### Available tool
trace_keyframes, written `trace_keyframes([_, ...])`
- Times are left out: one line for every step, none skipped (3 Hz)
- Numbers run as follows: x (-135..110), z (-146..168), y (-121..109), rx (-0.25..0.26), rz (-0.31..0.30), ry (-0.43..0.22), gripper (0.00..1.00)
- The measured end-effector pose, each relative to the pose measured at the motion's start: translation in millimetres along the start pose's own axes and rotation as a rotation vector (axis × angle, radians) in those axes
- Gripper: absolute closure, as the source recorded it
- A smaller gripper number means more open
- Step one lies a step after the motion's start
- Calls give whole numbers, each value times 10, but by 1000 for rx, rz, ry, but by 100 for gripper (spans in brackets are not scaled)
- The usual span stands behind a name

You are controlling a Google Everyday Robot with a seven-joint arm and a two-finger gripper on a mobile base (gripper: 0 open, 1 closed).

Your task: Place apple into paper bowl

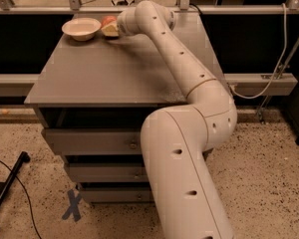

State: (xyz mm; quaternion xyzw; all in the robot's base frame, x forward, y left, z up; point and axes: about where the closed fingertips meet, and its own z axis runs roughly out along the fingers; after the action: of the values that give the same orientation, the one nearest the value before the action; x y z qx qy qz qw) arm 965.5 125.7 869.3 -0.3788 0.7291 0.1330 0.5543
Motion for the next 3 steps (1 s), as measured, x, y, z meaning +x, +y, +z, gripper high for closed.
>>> trace_keyframes([15, 26, 26, -4, 0, 2, 64])
trace_keyframes([29, 52, 52, -8, 1, 4, 87])
trace_keyframes([6, 48, 60, -7, -6, 2, 100])
